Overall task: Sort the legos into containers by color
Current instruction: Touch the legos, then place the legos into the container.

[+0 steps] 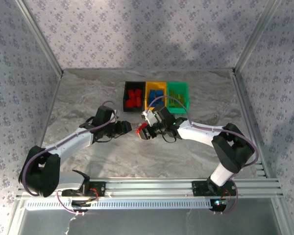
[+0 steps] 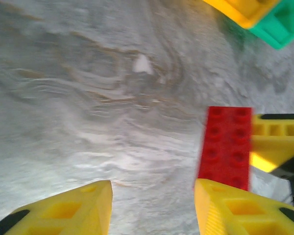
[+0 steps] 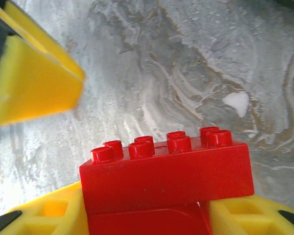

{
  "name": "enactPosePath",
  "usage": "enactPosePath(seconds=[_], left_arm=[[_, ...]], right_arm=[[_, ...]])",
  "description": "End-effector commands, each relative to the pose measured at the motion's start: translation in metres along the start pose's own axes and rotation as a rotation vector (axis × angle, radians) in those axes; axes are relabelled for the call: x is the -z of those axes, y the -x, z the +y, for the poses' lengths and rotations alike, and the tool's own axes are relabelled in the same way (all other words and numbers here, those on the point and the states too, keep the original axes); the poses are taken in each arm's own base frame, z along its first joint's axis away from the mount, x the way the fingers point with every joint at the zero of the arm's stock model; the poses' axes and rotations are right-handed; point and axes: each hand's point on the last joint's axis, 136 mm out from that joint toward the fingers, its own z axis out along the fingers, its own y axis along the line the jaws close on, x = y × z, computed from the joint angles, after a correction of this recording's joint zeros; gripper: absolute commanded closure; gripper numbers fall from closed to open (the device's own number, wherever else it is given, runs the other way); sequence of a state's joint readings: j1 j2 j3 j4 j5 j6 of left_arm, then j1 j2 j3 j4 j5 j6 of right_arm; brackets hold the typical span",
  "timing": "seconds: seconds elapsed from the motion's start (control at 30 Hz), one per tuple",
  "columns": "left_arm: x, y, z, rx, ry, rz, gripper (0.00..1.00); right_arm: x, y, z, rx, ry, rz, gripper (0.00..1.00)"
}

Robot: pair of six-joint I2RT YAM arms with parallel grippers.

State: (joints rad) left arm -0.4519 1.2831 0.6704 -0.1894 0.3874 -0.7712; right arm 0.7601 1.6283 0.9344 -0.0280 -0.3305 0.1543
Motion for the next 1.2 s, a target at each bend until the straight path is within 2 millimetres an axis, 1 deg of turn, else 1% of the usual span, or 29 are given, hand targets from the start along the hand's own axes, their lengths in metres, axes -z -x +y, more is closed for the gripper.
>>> enactPosePath(seconds=[0.0, 0.13, 0.23, 0.33, 0.37, 0.43, 0.57, 0.7, 0.8, 0.9, 1.03, 1.07, 1.1, 1.17], left_arm=[[0.016, 0.001, 0.017, 0.004, 0.057, -0.043, 0.51], [0.034, 0.013, 0.02, 0.006, 0.06, -0.136, 0.48], [0.039, 0.015, 0.024, 0.014, 0.066, -0.156, 0.48], [0.037, 0.01, 0.029, 0.02, 0.076, -0.137, 0.48], [0.036, 0.008, 0.03, 0.021, 0.075, -0.132, 0.48], [0.034, 0.004, 0.033, 0.026, 0.074, -0.125, 0.48], [0.034, -0.003, 0.034, 0.034, 0.056, -0.11, 0.47], [0.036, -0.01, 0.04, 0.036, 0.067, -0.106, 0.47], [0.039, -0.014, 0.041, 0.035, 0.065, -0.099, 0.47], [0.043, -0.017, 0.042, 0.029, 0.066, -0.105, 0.47], [0.044, -0.022, 0.045, 0.011, 0.071, -0.093, 0.46], [0.044, -0.023, 0.045, 0.009, 0.071, -0.09, 0.45], [0.043, -0.023, 0.045, 0.008, 0.072, -0.087, 0.45], [0.042, -0.023, 0.046, 0.009, 0.07, -0.089, 0.45]], right_arm=[[0.007, 0.017, -0.005, -0.006, -0.056, -0.028, 0.88], [0.005, 0.026, -0.014, -0.009, -0.112, -0.031, 0.88], [0.005, 0.042, -0.023, -0.016, -0.166, -0.053, 0.87], [0.006, 0.064, -0.035, -0.026, -0.237, -0.067, 0.86], [0.007, 0.08, -0.037, -0.023, -0.254, -0.082, 0.86], [0.005, 0.094, -0.044, -0.016, -0.293, -0.079, 0.85], [-0.004, 0.121, -0.061, -0.006, -0.354, -0.073, 0.85], [-0.015, 0.152, -0.077, -0.008, -0.374, -0.085, 0.84], [-0.026, 0.169, -0.089, -0.008, -0.399, -0.086, 0.84], [-0.036, 0.177, -0.101, -0.003, -0.434, -0.069, 0.84], [-0.047, 0.184, -0.115, -0.002, -0.479, -0.053, 0.83], [-0.049, 0.187, -0.118, -0.006, -0.487, -0.053, 0.81], [-0.054, 0.188, -0.121, -0.012, -0.487, -0.048, 0.77], [-0.061, 0.191, -0.125, -0.02, -0.477, -0.043, 0.74]])
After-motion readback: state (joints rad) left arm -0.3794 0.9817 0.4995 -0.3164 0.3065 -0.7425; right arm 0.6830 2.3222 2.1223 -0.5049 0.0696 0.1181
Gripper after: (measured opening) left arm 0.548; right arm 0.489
